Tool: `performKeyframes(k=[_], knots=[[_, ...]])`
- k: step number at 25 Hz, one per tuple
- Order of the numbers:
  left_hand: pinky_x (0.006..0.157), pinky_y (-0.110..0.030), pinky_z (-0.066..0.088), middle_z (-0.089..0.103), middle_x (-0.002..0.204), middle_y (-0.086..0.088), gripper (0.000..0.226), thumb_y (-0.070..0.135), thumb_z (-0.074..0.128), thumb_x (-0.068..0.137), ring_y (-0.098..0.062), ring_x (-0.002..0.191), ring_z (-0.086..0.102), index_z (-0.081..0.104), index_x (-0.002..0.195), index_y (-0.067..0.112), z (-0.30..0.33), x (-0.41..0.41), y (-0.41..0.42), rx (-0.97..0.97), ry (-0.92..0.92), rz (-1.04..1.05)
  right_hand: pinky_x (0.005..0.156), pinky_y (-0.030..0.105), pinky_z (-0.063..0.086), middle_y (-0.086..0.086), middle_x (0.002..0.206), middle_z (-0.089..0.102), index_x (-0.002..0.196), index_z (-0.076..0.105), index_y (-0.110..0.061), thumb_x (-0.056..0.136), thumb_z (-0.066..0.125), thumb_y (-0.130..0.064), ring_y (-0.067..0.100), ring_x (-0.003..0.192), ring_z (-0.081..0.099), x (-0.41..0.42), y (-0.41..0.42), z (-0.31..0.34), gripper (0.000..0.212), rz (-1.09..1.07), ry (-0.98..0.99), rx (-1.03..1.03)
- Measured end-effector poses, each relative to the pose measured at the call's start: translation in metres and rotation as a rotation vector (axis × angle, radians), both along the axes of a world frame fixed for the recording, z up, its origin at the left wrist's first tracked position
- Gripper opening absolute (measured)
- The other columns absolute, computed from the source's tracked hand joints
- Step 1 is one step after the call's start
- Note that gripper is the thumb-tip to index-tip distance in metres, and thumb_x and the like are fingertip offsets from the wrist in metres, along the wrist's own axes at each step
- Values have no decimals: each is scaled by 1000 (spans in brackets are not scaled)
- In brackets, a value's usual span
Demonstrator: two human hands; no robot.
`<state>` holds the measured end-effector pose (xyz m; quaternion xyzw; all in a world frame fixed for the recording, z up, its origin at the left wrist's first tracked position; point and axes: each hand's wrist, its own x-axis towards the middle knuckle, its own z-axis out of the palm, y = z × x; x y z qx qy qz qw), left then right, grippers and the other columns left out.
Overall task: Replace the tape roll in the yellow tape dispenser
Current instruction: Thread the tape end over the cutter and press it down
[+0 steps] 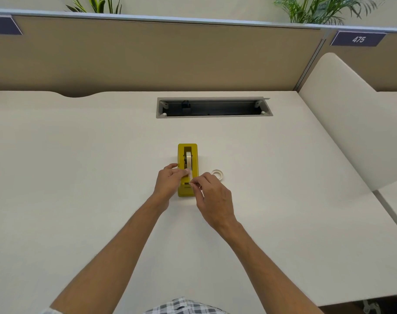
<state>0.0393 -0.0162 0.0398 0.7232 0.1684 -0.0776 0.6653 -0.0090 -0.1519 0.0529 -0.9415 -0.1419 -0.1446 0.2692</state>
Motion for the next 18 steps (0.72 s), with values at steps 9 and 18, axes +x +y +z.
performKeyframes(k=[9, 18], knots=[[91, -29, 42, 54, 131, 7, 7, 29, 71, 84, -15, 120, 51, 76, 82, 25, -4, 1, 3, -40, -15, 4, 56, 22, 43, 2, 91, 65, 98, 67, -13, 97, 57, -21, 17, 75, 60, -1, 0, -2, 13, 10, 6, -6], [71, -11, 38, 56, 107, 6, 5, 22, 67, 86, -8, 101, 54, 68, 84, 25, -13, -14, 7, 280, -214, 153, 56, 28, 50, 2, 92, 66, 99, 67, -13, 97, 57, -20, 18, 77, 61, -1, 0, -7, 13, 22, 29, 11]])
